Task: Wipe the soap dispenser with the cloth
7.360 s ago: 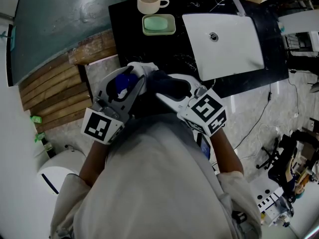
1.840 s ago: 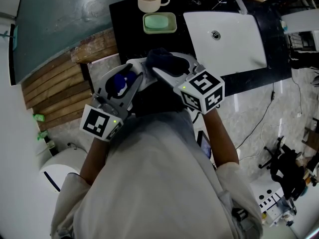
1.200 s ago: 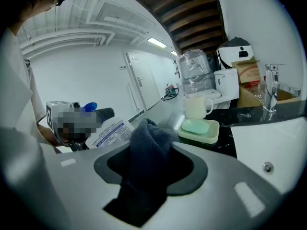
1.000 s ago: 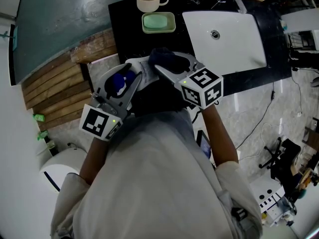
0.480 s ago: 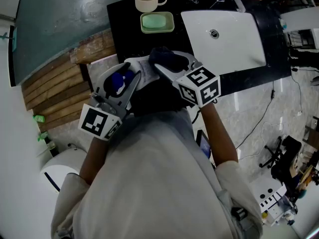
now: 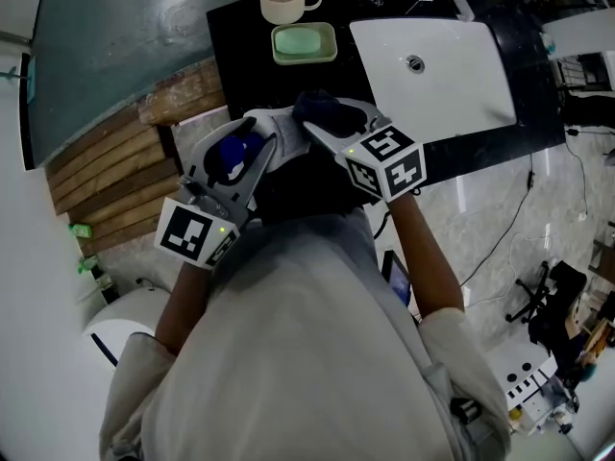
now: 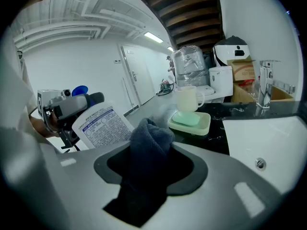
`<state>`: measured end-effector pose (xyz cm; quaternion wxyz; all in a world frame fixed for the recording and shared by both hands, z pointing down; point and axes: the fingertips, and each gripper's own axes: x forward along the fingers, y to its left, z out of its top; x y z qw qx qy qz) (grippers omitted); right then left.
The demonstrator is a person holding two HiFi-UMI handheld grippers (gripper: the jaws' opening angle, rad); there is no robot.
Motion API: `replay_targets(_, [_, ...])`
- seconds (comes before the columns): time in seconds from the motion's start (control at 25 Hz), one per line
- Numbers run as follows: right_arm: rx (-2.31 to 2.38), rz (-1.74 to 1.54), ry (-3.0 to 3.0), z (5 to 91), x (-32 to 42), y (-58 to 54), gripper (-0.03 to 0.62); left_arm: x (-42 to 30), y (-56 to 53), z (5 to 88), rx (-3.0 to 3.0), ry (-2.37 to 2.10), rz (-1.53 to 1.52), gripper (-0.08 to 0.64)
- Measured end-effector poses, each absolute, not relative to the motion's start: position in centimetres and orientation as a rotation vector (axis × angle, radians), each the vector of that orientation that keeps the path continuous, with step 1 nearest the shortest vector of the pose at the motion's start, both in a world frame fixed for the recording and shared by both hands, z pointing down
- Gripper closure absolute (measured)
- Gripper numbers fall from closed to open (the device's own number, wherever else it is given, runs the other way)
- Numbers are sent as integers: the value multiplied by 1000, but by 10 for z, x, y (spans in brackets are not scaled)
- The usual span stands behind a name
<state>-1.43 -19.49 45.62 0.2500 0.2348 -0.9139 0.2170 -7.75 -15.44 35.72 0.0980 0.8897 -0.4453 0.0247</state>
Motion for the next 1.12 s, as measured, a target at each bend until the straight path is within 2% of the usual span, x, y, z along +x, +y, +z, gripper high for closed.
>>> replay_targets(0.8, [637, 536, -2384, 483, 7, -188, 410, -55, -169, 350, 2686, -1290, 88, 422])
replay_targets(1.12, [672, 655, -2410, 482, 23, -188, 410, -44, -166, 347, 2715, -1244, 96, 422])
